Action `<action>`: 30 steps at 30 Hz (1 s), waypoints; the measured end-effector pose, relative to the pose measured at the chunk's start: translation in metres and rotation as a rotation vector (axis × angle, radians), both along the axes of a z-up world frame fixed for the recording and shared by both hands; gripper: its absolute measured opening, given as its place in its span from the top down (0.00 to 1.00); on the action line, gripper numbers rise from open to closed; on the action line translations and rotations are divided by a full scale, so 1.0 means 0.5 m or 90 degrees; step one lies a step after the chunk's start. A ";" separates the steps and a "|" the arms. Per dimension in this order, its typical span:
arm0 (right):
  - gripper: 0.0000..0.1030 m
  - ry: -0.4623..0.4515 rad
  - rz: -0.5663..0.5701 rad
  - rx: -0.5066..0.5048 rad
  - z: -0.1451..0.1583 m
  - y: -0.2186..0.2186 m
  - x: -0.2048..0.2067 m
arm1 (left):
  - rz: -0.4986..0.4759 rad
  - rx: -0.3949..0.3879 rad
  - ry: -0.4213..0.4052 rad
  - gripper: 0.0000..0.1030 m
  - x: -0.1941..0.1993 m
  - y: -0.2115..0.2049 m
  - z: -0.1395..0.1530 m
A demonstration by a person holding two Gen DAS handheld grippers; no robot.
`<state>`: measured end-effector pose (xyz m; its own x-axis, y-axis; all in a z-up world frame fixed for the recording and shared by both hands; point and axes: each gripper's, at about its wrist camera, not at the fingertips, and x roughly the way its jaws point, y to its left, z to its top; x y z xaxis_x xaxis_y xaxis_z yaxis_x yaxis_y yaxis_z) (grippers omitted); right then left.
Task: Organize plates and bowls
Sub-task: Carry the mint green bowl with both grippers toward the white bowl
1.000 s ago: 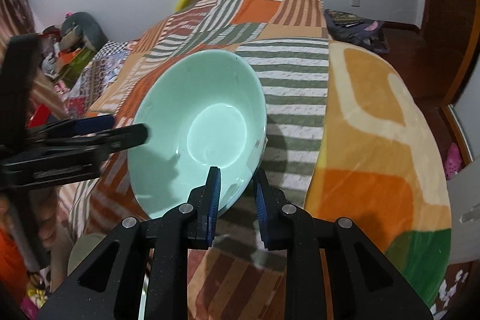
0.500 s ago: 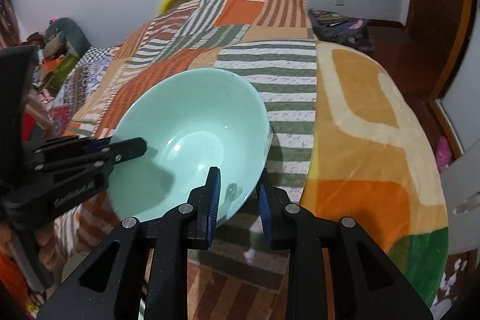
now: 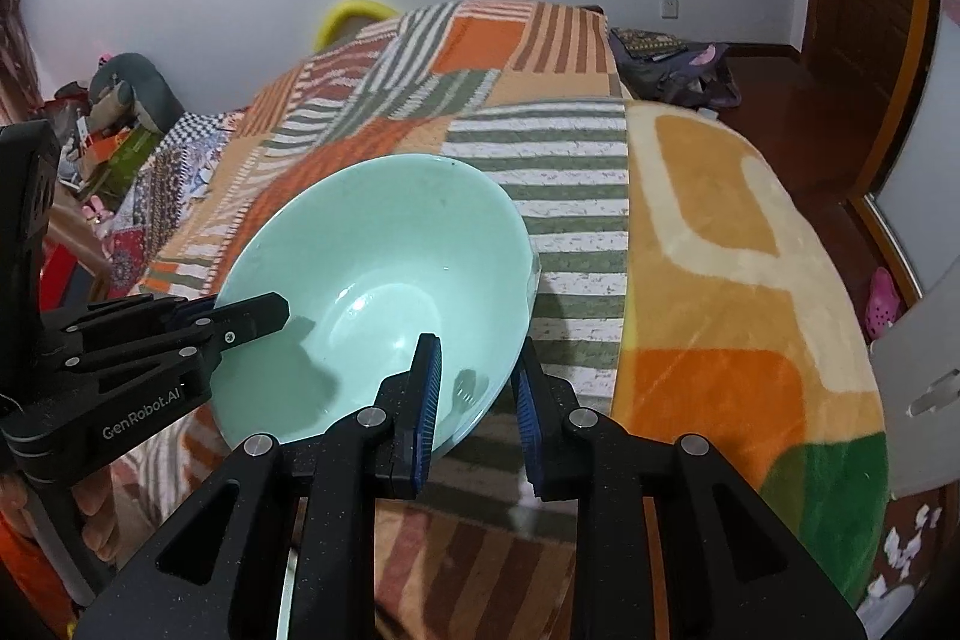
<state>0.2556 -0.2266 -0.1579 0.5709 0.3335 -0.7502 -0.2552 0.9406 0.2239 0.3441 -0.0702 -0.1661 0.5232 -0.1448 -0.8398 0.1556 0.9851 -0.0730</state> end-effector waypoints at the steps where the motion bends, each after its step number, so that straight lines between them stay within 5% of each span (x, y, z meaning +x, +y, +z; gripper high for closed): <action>1: 0.78 -0.004 0.003 -0.001 0.007 0.002 -0.007 | 0.001 0.000 -0.009 0.86 -0.012 0.003 0.014; 17: 0.78 -0.074 0.045 0.038 0.112 0.056 -0.133 | 0.031 -0.035 -0.094 0.86 -0.211 0.079 0.153; 30: 0.78 -0.106 0.085 0.049 0.138 0.125 -0.220 | 0.063 -0.044 -0.132 0.86 -0.358 0.158 0.200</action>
